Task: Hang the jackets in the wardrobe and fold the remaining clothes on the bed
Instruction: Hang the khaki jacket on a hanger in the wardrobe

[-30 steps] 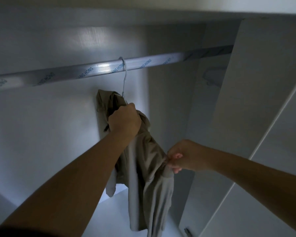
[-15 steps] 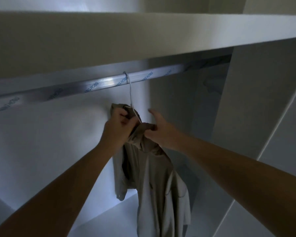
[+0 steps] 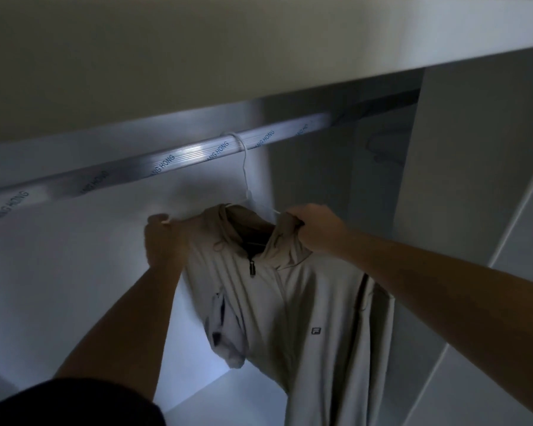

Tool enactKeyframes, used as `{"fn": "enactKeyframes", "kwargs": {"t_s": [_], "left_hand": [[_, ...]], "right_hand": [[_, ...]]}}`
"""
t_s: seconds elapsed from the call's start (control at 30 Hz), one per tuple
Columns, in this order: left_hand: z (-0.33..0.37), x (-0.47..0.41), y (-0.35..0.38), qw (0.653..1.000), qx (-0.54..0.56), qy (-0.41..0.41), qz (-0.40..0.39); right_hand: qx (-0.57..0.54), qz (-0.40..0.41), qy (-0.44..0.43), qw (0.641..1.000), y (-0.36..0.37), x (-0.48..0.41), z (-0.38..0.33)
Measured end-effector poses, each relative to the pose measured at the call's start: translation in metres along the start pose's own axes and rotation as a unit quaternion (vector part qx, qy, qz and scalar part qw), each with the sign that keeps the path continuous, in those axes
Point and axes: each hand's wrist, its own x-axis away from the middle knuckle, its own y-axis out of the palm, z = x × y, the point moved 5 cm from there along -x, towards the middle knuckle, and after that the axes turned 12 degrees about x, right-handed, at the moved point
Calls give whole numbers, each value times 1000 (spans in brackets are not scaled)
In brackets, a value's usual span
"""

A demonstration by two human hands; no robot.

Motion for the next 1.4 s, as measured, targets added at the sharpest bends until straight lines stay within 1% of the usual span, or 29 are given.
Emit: {"fn": "enactKeyframes", "kwargs": {"t_s": [0.03, 0.1, 0.13, 0.17, 0.23, 0.27, 0.3, 0.37, 0.43, 0.5, 0.53, 0.57, 0.6, 0.67, 0.7, 0.77, 0.8, 0.87, 0.93, 0.97, 1.07, 1.17, 1.23, 1.3, 1.33, 1.4], "left_hand": [[-12, -4, -5, 998, -62, -25, 4], [-30, -11, -3, 985, -145, -82, -46], [-35, -13, -1, 979, -168, -86, -73], [-36, -13, 0, 973, -198, -73, -92], [-38, -15, -4, 957, -267, -19, -109], [-39, -15, -9, 948, -300, 8, -104], [-43, -17, -16, 944, -316, 16, -90], [-51, -18, -31, 946, -319, 2, -55], [-58, -15, -37, 954, -295, -30, -38], [-55, -5, -25, 965, -247, -70, -50], [-49, 2, -16, 973, -211, -74, -58], [-40, 9, -5, 981, -172, -48, -68], [-28, 16, 6, 987, -140, 1, -81], [-6, 33, 26, 985, -95, 86, -112], [2, 42, 34, 985, -72, 94, -125], [17, 57, 43, 988, -1, 76, -134], [25, 64, 45, 988, 36, 64, -134], [35, 73, 45, 987, 88, 35, -130], [40, 78, 41, 986, 98, 16, -132], [42, 82, 39, 985, 91, 10, -145], [45, 107, 40, 974, 67, -1, -216], [55, 148, 35, 966, 63, 1, -252], [63, 175, 31, 962, 74, 2, -264], [75, 202, 27, 958, 77, 17, -277], [80, 217, 25, 954, 85, 27, -287], [87, 254, 18, 938, 111, 34, -328]], "right_hand": [[-7, -10, -9, 1000, -1, -2, -1], [-27, -31, -13, 999, -2, -3, 1], [-39, -38, -12, 998, -3, -3, 3], [-49, -42, -14, 998, -2, -3, 3], [-66, -48, -22, 996, -1, -3, 2], [-69, -50, -24, 996, -1, -2, 1], [-71, -50, -25, 996, -1, -2, 0], [-75, -50, -22, 996, 2, -2, -1], [-73, -54, -19, 996, 5, -2, -3], [-76, -51, -5, 996, 8, 0, -5], [-76, -47, 2, 996, 10, 1, -7], [-76, -43, 7, 996, 12, 2, -9], [-75, -42, 12, 996, 14, 3, -12], [-75, -37, 28, 996, 18, 6, -17], [-76, -32, 37, 996, 19, 7, -18], [-75, -27, 56, 995, 19, 9, -17], [-73, -35, 61, 995, 18, 9, -16], [-59, -83, 63, 993, 15, 10, -13], [-35, -132, 77, 988, 13, 14, -7], [-31, -142, 88, 985, 10, 17, -2], [-33, -153, 116, 981, 4, 32, 12], [-40, -172, 131, 976, -1, 58, 17], [-26, -151, 136, 979, -9, 80, 19], [-25, -104, 129, 986, -23, 113, 16], [-43, -74, 120, 989, -31, 133, 13], [-114, -33, 106, 987, -43, 184, 7]]}}
